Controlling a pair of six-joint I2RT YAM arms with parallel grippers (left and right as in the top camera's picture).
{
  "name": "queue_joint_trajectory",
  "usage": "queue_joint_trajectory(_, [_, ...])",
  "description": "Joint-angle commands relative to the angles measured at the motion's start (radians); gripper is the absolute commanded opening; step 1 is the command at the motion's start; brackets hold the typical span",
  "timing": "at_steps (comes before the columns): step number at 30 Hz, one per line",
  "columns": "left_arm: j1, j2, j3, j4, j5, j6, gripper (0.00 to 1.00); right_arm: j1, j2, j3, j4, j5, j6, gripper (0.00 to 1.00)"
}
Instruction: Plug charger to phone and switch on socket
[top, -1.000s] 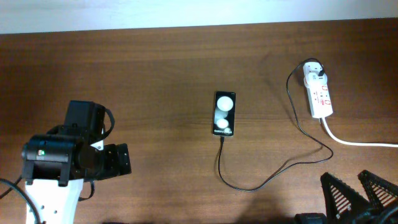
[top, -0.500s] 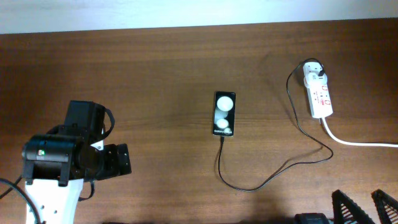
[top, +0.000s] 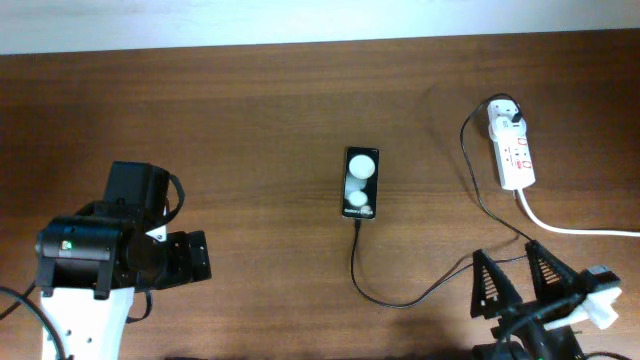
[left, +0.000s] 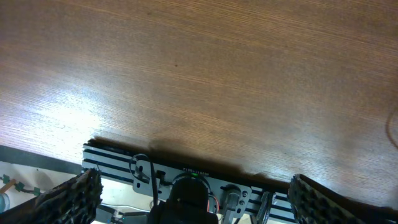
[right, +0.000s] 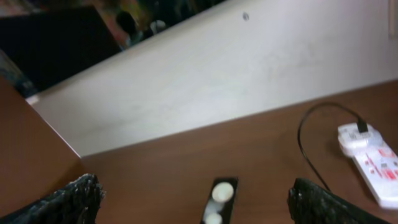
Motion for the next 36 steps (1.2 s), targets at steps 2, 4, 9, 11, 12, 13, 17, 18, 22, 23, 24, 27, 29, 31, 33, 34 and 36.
queue_joint_trajectory(2, [0.005,-0.009,-0.001,0.002,-0.011,0.000,0.99,0.008,-0.023,-0.133,0.117,-0.011,0.001,0.99])
queue_joint_trajectory(4, [0.005,-0.009,-0.001,0.002,-0.011,0.000,0.99,0.008,-0.039,-0.209,0.242,-0.008,0.001,0.99])
queue_joint_trajectory(9, [0.005,-0.009,-0.001,0.002,-0.011,0.000,0.99,0.008,-0.040,-0.369,0.473,0.079,0.001,0.99])
queue_joint_trajectory(11, [0.005,-0.009,-0.001,0.002,-0.011,0.000,0.99,0.008,-0.040,-0.421,0.480,0.133,0.001,0.99])
queue_joint_trajectory(12, [0.005,-0.009,-0.001,0.002,-0.011,0.000,0.99,0.008,-0.040,-0.441,0.480,0.144,0.001,0.99])
queue_joint_trajectory(13, [0.005,-0.009,-0.001,0.002,-0.011,0.000,0.99,0.008,-0.040,-0.462,0.481,0.144,0.001,0.99])
queue_joint_trajectory(17, [0.005,-0.009,-0.001,0.002,-0.011,0.000,0.99,0.008,-0.040,-0.571,0.589,0.144,0.001,0.99])
queue_joint_trajectory(18, [0.005,-0.009,-0.001,0.002,-0.011,0.000,0.99,0.008,-0.040,-0.597,0.612,0.144,0.001,0.99])
queue_joint_trajectory(22, [0.005,-0.009,-0.001,0.002,-0.011,0.000,0.99,0.008,-0.040,-0.685,0.666,0.147,0.001,0.99])
queue_joint_trajectory(23, [0.005,-0.009,-0.001,0.002,-0.011,0.000,0.99,0.008,-0.040,-0.708,0.674,0.148,0.001,0.99])
queue_joint_trajectory(24, [0.005,-0.009,-0.001,0.002,-0.011,0.000,0.99,0.008,-0.040,-0.715,0.658,0.164,0.000,0.99])
queue_joint_trajectory(27, [0.005,-0.009,-0.001,0.002,-0.011,-0.001,0.99,0.008,-0.040,-0.715,0.650,0.196,0.000,0.99])
queue_joint_trajectory(29, [0.005,-0.009,-0.001,0.002,-0.011,0.000,0.99,0.008,-0.040,-0.715,0.618,0.199,-0.016,0.99])
queue_joint_trajectory(31, [0.005,-0.009,-0.001,0.002,-0.011,0.000,0.99,0.008,-0.040,-0.715,0.619,0.195,-0.168,0.98])
queue_joint_trajectory(33, [0.005,-0.009,-0.001,0.002,-0.011,0.000,0.99,0.008,-0.040,-0.715,0.619,0.195,-0.279,0.99])
queue_joint_trajectory(34, [0.005,-0.009,-0.001,0.002,-0.011,0.000,0.99,0.008,-0.040,-0.715,0.618,0.195,-0.304,0.99])
queue_joint_trajectory(36, [0.005,-0.009,-0.001,0.002,-0.011,0.000,0.99,0.008,-0.040,-0.715,0.618,0.195,-0.307,0.99])
